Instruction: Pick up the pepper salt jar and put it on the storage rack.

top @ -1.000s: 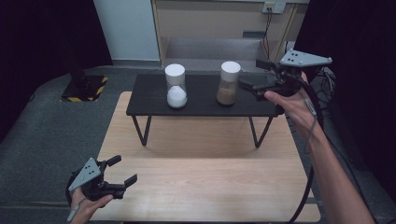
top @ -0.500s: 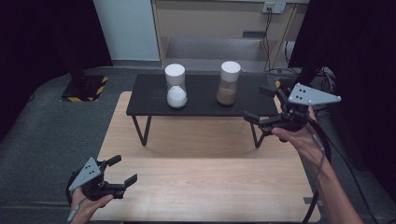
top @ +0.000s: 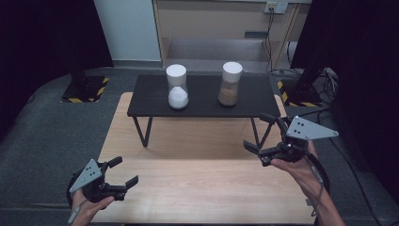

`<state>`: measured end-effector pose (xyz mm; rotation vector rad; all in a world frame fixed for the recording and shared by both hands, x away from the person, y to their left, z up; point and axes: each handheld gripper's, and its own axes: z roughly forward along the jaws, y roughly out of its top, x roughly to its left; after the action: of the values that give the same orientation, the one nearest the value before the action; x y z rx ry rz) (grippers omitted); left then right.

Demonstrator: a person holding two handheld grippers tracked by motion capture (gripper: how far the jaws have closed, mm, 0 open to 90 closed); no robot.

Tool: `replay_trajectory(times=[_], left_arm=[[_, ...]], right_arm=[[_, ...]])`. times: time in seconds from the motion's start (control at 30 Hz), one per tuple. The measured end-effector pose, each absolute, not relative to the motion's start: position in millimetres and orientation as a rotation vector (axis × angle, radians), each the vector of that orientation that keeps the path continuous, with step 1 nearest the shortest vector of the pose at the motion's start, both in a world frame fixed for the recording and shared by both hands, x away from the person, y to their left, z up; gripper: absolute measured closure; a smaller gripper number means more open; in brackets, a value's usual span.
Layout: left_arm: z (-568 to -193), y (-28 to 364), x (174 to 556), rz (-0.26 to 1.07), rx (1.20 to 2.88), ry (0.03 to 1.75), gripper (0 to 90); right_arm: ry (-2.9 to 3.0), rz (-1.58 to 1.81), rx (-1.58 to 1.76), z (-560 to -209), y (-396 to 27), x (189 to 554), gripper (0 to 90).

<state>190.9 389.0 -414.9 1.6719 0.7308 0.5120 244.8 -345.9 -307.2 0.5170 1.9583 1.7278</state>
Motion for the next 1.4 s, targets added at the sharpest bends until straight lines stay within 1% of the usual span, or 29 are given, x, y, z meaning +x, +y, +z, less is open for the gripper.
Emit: replay_trajectory(times=[0.57,0.87,1.1,1.4], left_arm=[[-414.8,388.7,190.6,0.515,1.672,0.729,3.3],[-414.6,388.5,190.6,0.518,1.677,0.724,3.6],[-414.3,388.6,190.9,0.517,1.681,0.718,4.0],[-414.3,388.2,190.8,0.52,1.683,0.711,4.0]], right_arm=[[2.043,1.704,0.61,-368.3,-335.6,229.2,3.5],[2.024,1.669,0.668,-399.2,-327.6,214.5,3.5],[2.022,1.675,0.7,-416.9,-324.3,210.1,3.6],[2.06,1.649,0.724,-426.3,-322.4,209.9,3.5]])
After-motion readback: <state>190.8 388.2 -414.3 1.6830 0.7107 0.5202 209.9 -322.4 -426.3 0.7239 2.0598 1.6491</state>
